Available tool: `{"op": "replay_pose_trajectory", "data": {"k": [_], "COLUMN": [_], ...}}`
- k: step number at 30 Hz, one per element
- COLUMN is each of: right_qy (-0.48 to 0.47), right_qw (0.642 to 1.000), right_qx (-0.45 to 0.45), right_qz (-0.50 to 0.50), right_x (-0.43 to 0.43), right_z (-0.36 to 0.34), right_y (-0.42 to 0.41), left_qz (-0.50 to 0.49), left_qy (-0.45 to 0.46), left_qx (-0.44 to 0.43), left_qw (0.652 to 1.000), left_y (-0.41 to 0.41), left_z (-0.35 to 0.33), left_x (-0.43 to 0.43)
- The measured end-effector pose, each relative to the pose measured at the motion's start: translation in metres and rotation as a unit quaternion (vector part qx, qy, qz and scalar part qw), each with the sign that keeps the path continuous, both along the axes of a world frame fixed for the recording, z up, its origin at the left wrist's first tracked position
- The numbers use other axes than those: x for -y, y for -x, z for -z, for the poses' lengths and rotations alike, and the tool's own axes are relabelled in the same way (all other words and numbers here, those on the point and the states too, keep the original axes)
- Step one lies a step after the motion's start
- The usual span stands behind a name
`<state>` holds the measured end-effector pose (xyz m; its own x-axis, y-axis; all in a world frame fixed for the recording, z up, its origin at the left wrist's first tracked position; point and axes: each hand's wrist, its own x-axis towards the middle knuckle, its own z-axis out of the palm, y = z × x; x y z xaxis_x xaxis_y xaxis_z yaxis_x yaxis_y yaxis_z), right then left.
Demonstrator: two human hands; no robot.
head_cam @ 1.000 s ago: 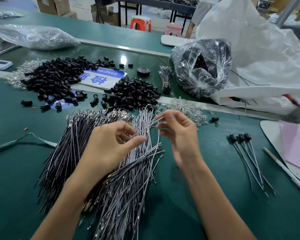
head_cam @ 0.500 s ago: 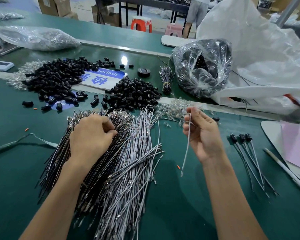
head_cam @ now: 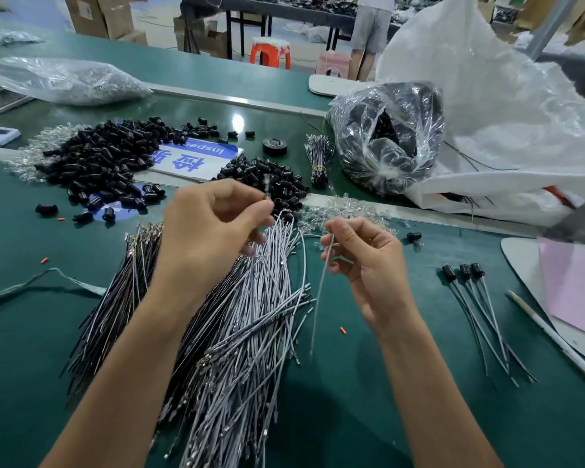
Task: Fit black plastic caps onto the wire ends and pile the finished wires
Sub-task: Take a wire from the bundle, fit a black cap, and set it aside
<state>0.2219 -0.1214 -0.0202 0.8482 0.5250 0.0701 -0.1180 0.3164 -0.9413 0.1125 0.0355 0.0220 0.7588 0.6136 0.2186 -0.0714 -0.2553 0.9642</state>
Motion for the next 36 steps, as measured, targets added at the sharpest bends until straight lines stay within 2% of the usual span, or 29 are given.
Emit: {"op": "replay_pose_trajectory", "data": {"k": [5, 10, 13, 19, 23, 25, 29, 31, 33, 35, 36], "right_qy": [-0.006, 0.009, 0.049, -0.055, -0.052, -0.054, -0.055, -0.047, -0.036, -0.012, -0.004], "right_qw": [1.000, 0.998, 0.994, 0.977, 0.972, 0.971, 0.978, 0.984, 0.988, 0.990, 0.990], "right_qx": [0.024, -0.053, -0.089, -0.200, -0.218, -0.220, -0.173, -0.133, -0.091, -0.037, -0.013], "right_qz": [0.014, 0.017, -0.032, 0.040, 0.066, 0.072, 0.099, 0.113, 0.121, 0.132, 0.138], "right_x": [0.006, 0.020, 0.018, 0.016, 0.017, 0.017, 0.018, 0.018, 0.016, 0.011, 0.009], "right_z": [-0.004, -0.009, -0.009, -0.009, -0.006, -0.005, -0.007, -0.008, -0.009, -0.010, -0.009], "right_y": [-0.003, -0.014, -0.013, -0.016, -0.017, -0.018, -0.018, -0.016, -0.013, -0.008, -0.006], "left_qz": [0.063, 0.070, 0.126, 0.241, 0.281, 0.310, 0.377, 0.337, 0.249, 0.233, 0.241], "left_qy": [0.110, 0.192, 0.181, 0.054, 0.007, 0.013, 0.078, 0.100, 0.043, 0.009, 0.028], "left_qx": [0.074, 0.187, 0.201, 0.138, 0.116, 0.102, 0.081, 0.062, -0.002, -0.067, -0.078], "left_qw": [0.989, 0.961, 0.954, 0.959, 0.953, 0.945, 0.919, 0.934, 0.967, 0.970, 0.967], "left_y": [-0.028, -0.043, -0.046, -0.043, -0.040, -0.038, -0.035, -0.037, -0.043, -0.048, -0.050], "left_z": [-0.006, 0.002, 0.013, 0.035, 0.040, 0.041, 0.040, 0.038, 0.035, 0.035, 0.036], "left_x": [0.027, 0.033, 0.037, 0.044, 0.047, 0.047, 0.037, 0.033, 0.032, 0.036, 0.040]}}
